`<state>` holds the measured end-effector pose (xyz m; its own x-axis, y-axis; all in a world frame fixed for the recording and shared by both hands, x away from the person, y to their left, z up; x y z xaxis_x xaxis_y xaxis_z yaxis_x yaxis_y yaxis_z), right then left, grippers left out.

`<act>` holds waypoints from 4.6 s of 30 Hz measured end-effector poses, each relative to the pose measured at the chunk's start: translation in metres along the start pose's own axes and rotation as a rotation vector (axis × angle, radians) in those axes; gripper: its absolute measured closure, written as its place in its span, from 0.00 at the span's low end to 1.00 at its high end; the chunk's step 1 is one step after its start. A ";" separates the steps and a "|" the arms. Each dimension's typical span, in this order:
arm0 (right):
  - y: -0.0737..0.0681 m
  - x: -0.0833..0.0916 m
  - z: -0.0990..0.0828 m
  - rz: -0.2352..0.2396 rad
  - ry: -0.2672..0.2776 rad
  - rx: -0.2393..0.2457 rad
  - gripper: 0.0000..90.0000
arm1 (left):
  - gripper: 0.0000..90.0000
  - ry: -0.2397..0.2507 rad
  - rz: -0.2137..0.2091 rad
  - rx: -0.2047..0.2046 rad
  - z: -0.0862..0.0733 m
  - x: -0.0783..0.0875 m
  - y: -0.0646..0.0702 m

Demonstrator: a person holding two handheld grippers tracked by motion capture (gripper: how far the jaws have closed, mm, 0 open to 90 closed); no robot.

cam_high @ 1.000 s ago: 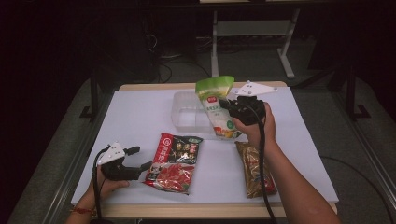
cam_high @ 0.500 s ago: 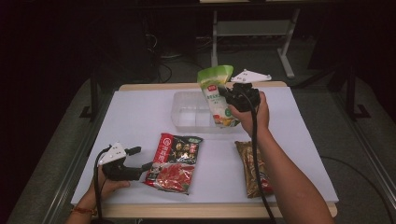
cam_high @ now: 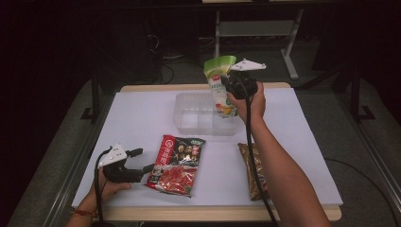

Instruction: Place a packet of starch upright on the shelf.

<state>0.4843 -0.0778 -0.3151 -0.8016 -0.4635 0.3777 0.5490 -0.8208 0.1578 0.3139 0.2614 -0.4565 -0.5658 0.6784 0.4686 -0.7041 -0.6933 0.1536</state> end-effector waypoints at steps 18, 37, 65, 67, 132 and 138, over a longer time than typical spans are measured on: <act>0.003 -0.041 -0.009 -0.039 -0.036 -0.008 1.00 | 0.23 -0.002 -0.017 0.003 -0.001 -0.002 -0.001; -0.010 -0.035 -0.036 0.014 0.022 0.010 0.97 | 0.23 -0.017 -0.024 -0.012 -0.001 -0.005 0.001; -0.020 -0.023 -0.074 0.137 -0.190 0.129 0.78 | 0.23 -0.024 -0.028 -0.014 -0.001 -0.006 0.003; -0.019 -0.025 -0.074 0.139 -0.207 0.134 0.75 | 0.23 -0.025 -0.030 -0.013 -0.001 -0.006 0.004; -0.034 -0.019 -0.110 0.044 -0.110 0.171 0.87 | 0.23 -0.032 -0.030 -0.013 -0.004 -0.006 0.004; -0.032 -0.018 -0.108 0.051 -0.123 0.161 0.83 | 0.23 -0.023 -0.027 -0.003 -0.003 -0.006 0.001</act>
<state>0.4555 -0.0796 -0.4256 -0.7424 -0.4503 0.4960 0.6266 -0.7288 0.2763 0.3149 0.2575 -0.4617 -0.5365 0.6915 0.4838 -0.7207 -0.6737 0.1637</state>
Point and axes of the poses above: each handheld gripper's, and its own axes: x roughly backward along the jaws, z roughly out of its top, y roughly to its right, the point moved 5 cm from there along -x, roughly forward along the jaws, and after that the axes turned 8 degrees about x, right-handed, at the moved point
